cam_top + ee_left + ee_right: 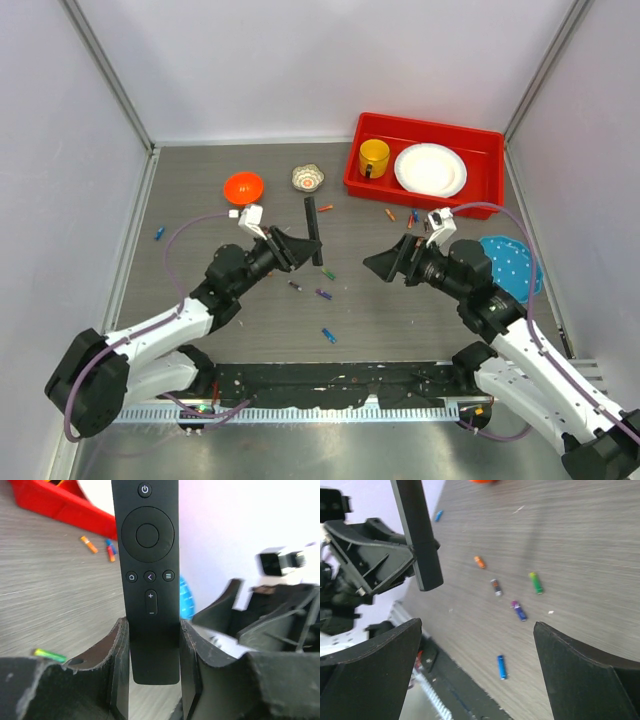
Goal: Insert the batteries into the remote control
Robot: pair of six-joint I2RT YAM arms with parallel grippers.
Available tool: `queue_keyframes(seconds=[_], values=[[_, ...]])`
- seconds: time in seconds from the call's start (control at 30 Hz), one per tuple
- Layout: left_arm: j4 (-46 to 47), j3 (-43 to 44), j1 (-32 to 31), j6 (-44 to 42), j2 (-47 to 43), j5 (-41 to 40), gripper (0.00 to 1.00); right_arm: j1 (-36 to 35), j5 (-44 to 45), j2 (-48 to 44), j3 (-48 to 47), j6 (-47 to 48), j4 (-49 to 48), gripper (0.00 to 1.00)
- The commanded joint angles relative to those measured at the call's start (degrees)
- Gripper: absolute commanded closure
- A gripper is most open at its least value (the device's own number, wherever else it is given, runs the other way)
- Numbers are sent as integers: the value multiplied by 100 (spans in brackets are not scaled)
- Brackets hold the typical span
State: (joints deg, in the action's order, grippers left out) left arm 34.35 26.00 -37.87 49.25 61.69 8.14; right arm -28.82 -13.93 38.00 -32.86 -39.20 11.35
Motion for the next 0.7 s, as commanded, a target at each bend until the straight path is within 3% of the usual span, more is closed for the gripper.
queue_keyframes(seconds=[0.0,0.1,0.37,0.67], values=[[2547,-480,86,1278,-351,48,100,-10,-1444,76,403,-693,-1740,0],[3559,-903,157,1752,-176,82,100,-10,-1717,278,658,-983,-2382,0],[5370,-939,157,2430,1071,601,100,-45,-2104,971,720,-1529,-3780,0],[5425,-675,157,2554,1328,925,100,-405,-1867,1499,307,-888,-3429,5]])
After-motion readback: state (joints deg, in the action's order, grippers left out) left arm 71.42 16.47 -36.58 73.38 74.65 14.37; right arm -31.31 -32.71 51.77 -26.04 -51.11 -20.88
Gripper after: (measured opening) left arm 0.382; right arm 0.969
